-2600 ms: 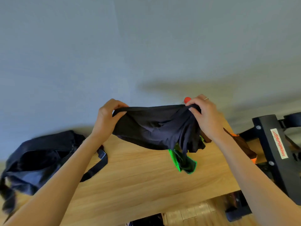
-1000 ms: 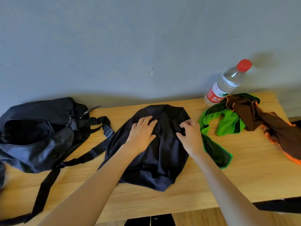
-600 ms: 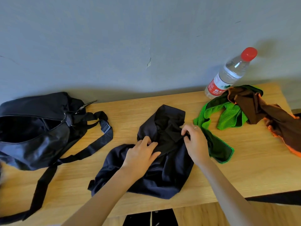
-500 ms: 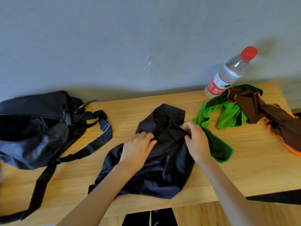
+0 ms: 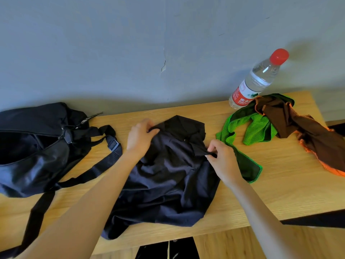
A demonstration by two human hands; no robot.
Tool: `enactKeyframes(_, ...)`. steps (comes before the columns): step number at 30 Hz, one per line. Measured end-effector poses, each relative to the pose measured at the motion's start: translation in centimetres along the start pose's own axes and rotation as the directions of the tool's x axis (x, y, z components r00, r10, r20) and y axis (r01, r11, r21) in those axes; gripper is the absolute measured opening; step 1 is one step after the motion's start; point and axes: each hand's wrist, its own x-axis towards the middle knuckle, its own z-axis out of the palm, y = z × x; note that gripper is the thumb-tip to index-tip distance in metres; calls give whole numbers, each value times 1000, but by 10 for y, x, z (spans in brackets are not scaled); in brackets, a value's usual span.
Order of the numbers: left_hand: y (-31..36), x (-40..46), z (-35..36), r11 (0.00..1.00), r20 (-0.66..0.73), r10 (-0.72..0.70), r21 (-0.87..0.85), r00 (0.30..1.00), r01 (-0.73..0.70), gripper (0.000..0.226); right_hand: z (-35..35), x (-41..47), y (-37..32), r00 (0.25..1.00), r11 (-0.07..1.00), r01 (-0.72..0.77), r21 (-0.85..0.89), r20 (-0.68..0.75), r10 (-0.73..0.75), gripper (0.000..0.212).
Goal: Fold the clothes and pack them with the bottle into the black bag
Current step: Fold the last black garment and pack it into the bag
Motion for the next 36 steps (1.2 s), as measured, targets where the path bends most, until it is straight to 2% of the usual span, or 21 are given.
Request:
enactKeyframes(3,-8,1,-13,994,-36,-54,-96,998,50,6,2,-2,-6,990,999,31,-15,137,-29,23)
enactKeyframes(7,-20,-2,-28,974,-48,-114,-203,992,102,8,7,3,-17,981,997,64,-48,186,-54,25)
enactKeyframes(9,-28,-7,-36,961,-43,-167,-230,985,153,13,8,8,-22,986,998,66,-22,157,-62,23)
enactKeyframes(13,-43,-26,-49,967,-70,-220,-145,973,208,22,9,21,-22,998,999,48,11,26,-48,16)
enactKeyframes(19,-60,-57,-48,978,10,-197,-70,980,197,22,0,43,-27,992,999,29,22,-123,-26,8)
enactKeyframes(21,-61,-60,-45,984,25,-168,-59,985,169,29,-5,51,-31,989,998,29,54,-148,-21,8)
enactKeyframes(23,-58,-60,-40,997,-13,-78,0,997,78,41,-7,54,-34,992,999,29,46,-123,-23,7)
enactKeyframes(25,-51,-58,-37,988,-68,75,140,995,-65,49,-6,54,-34,995,999,34,2,-96,-34,7)
enactKeyframes(28,-38,-53,-28,881,-50,306,393,951,-264,42,-1,51,-33,995,999,39,-7,-90,-39,9)
enactKeyframes(30,-31,-48,-19,840,17,329,453,944,-301,35,2,47,-31,996,999,33,-11,-79,-33,9)
enactKeyframes(33,-24,-41,-7,824,120,280,479,953,-302,36,5,41,-27,998,999,29,-19,-63,-30,14)
enactKeyframes(36,-19,-35,-4,834,132,239,480,962,-273,30,6,36,-23,998,1000,21,0,-57,-21,20)
